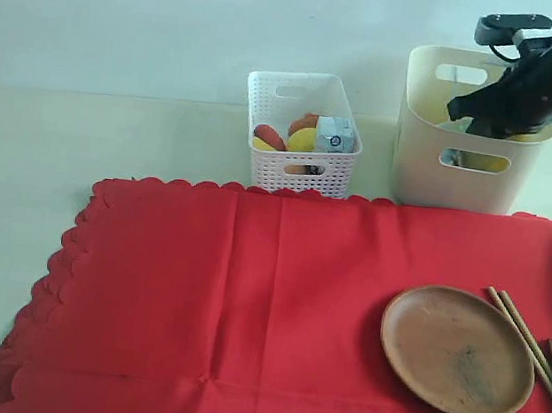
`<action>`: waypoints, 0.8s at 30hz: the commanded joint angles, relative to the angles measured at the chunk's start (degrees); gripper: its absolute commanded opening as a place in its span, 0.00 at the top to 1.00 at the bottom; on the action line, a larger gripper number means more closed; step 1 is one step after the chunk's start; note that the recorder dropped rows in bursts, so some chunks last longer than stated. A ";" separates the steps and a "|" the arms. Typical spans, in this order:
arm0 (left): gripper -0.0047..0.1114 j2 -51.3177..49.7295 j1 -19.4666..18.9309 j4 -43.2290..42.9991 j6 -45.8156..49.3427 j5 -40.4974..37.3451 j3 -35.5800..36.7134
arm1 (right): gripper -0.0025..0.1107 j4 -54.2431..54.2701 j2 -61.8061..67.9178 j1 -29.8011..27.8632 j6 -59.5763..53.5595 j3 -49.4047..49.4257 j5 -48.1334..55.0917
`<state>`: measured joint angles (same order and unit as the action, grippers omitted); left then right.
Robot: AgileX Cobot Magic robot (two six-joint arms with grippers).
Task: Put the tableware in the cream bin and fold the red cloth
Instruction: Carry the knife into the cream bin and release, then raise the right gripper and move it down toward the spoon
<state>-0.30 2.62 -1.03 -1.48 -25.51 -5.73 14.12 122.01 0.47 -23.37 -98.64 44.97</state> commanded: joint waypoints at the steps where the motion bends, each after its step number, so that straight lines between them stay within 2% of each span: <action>1: 0.96 0.30 -0.08 0.25 0.03 0.68 0.14 | 0.67 -3.08 -1.82 -0.23 2.43 -0.45 4.11; 4: 0.96 0.30 -0.08 0.25 0.03 0.68 0.14 | 0.62 -6.11 -4.39 -0.23 5.72 -0.45 5.00; 13: 0.96 0.30 -0.08 0.25 0.03 0.68 0.14 | 0.62 -4.73 -14.25 -0.23 8.68 0.29 11.83; 24: 0.96 0.30 -0.08 0.25 0.03 0.68 0.14 | 0.62 -2.04 -30.18 -0.12 8.02 24.09 5.69</action>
<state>-0.30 2.62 -1.03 -1.48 -25.51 -5.73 11.02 95.40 0.47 -14.73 -80.12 53.39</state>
